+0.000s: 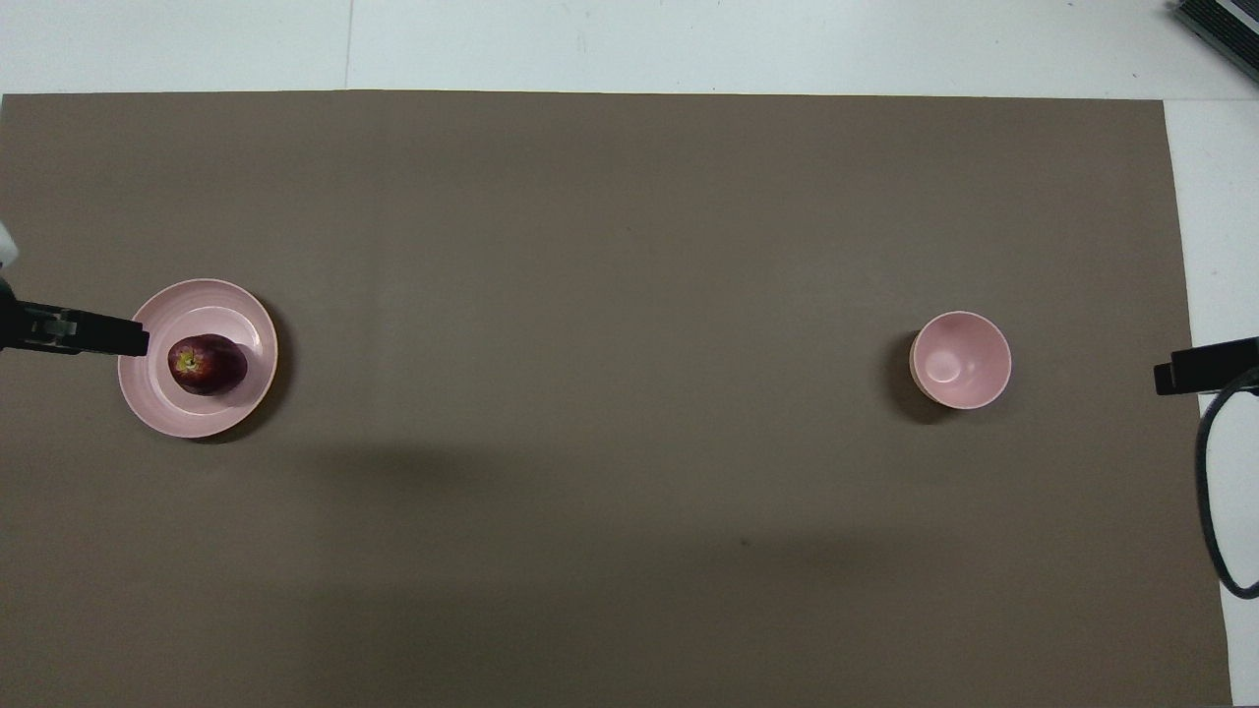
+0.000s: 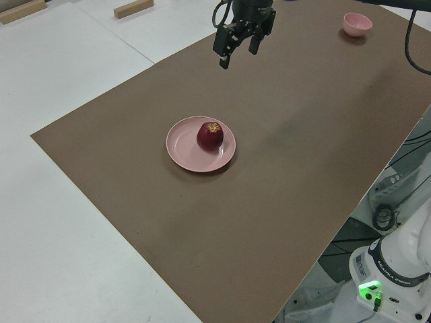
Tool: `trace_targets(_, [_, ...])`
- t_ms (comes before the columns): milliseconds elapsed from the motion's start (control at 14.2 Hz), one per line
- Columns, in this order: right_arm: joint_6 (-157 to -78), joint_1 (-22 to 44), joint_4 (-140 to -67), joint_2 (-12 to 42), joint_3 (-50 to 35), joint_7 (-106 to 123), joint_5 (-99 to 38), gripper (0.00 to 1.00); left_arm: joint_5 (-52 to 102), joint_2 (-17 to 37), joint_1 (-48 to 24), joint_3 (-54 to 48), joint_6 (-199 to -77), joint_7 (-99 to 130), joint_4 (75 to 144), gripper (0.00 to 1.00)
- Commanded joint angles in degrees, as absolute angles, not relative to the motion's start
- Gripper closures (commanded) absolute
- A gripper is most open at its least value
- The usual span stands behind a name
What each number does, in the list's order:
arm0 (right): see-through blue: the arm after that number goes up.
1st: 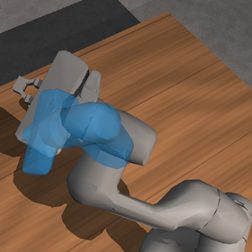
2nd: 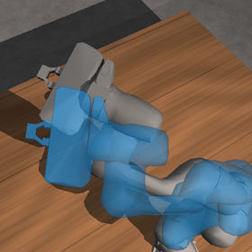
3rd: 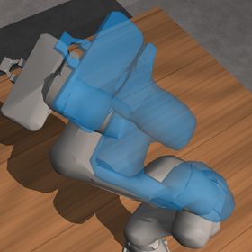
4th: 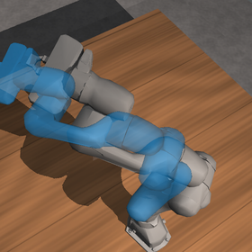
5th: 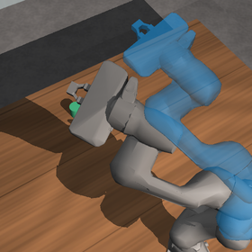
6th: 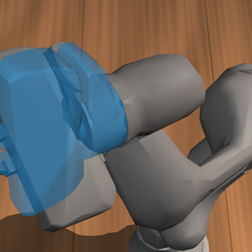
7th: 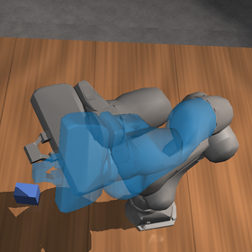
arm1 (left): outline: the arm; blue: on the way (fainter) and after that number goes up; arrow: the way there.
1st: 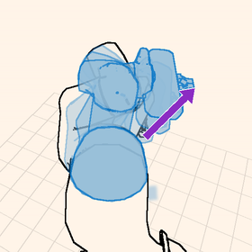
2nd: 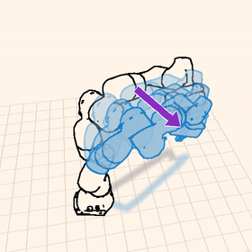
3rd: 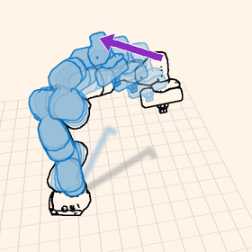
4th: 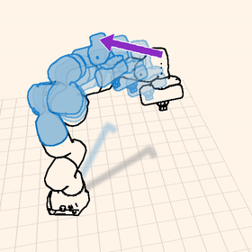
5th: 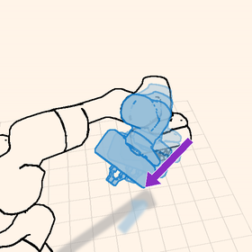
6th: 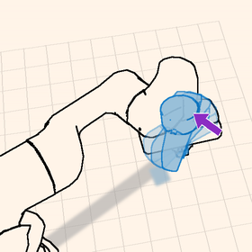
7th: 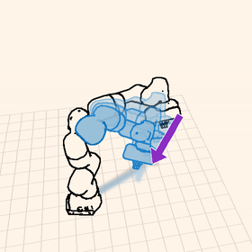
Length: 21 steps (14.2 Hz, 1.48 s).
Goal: Move apple from plate to bowl
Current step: 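Reach the left gripper down onto the red apple on the plate and grasp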
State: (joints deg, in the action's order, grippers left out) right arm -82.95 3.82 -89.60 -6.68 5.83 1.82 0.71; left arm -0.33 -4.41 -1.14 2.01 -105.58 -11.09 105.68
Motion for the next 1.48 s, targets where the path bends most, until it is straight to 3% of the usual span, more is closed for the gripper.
trace_targets(0, [-82.4,3.1,-90.6,-7.7,5.8,3.9,0.2,0.0,-0.5,-5.3,1.0,2.0,-114.1,-18.0,112.5,0.0])
trace_targets(777, [-82.4,3.1,-90.6,-7.7,5.9,4.0,0.2,0.0,-0.4,4.7,3.2,2.1,-130.2,-20.1,118.7,0.0])
trace_targets(1413, [-82.4,2.7,-90.8,-7.8,5.9,4.0,0.2,0.0,-0.4,7.1,3.3,2.0,-138.9,-15.5,124.9,0.0])
